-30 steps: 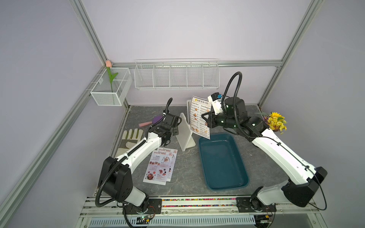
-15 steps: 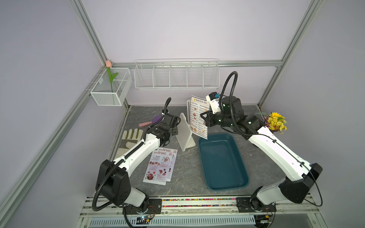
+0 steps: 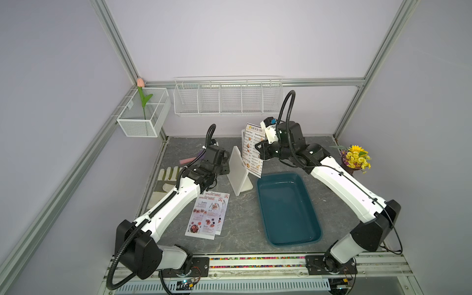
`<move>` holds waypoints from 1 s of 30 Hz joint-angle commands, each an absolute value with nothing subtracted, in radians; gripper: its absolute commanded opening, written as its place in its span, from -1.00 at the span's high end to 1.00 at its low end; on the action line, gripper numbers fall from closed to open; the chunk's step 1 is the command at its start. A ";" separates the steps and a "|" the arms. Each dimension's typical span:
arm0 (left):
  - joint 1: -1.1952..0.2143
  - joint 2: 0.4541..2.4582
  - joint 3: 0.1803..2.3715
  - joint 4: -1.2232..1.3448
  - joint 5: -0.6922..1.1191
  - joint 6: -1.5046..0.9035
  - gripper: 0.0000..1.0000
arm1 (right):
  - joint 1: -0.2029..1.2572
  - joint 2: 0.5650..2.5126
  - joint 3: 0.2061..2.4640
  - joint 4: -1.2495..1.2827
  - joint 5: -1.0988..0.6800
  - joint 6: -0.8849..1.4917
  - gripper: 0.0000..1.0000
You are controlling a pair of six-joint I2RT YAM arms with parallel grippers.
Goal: Replace the menus in the menu holders
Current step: Insert the menu into the menu holder.
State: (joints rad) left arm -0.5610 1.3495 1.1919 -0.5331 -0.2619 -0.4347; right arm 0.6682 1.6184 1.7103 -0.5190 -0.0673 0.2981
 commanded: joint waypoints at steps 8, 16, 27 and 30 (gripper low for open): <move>-0.555 1.275 1.171 -0.547 -0.231 -0.420 -0.12 | 0.663 1.674 1.728 -0.401 -0.053 0.276 0.87; -0.555 1.245 1.168 -0.549 -0.202 -0.425 -0.12 | 0.664 1.717 1.716 -0.310 -0.054 0.293 0.86; -0.555 1.240 1.175 -0.546 -0.196 -0.424 -0.13 | 0.683 1.763 1.707 -0.223 -0.001 0.299 0.86; -0.556 1.246 1.183 -0.545 -0.202 -0.417 -0.13 | 0.691 1.747 1.676 -0.185 0.040 0.305 0.86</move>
State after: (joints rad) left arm -0.5610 1.2427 1.1770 -0.5369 -0.1970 -0.4278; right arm 0.6781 1.7584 1.7058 -0.2523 -0.0093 0.2985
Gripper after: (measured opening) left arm 0.564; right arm 0.071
